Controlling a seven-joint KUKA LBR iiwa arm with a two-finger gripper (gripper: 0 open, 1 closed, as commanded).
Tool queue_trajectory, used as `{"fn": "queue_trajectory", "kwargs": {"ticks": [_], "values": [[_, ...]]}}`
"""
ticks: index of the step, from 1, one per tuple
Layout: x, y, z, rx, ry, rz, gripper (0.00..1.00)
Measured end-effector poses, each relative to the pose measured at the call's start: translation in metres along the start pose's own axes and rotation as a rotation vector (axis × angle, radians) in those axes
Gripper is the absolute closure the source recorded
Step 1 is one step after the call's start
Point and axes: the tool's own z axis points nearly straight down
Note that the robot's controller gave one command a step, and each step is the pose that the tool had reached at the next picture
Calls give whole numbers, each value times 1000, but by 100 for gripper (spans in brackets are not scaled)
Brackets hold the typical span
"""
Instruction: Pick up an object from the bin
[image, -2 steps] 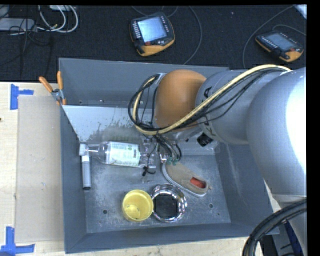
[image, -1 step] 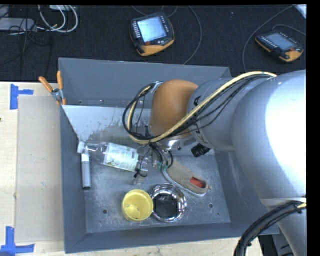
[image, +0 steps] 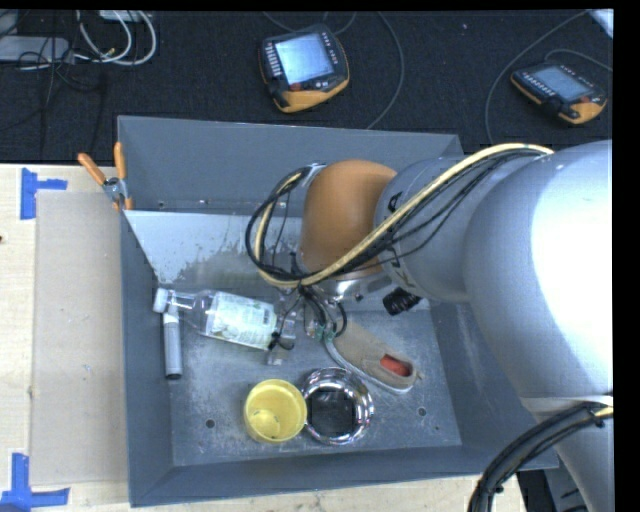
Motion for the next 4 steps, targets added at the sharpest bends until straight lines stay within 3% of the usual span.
{"fn": "queue_trajectory", "kwargs": {"ticks": [1,2,3,4], "values": [[4,-1,6,5,13,-1,0],[9,-3,11,9,27,-1,100],[9,-3,11,9,27,-1,0],[9,-3,11,9,27,-1,100]]}}
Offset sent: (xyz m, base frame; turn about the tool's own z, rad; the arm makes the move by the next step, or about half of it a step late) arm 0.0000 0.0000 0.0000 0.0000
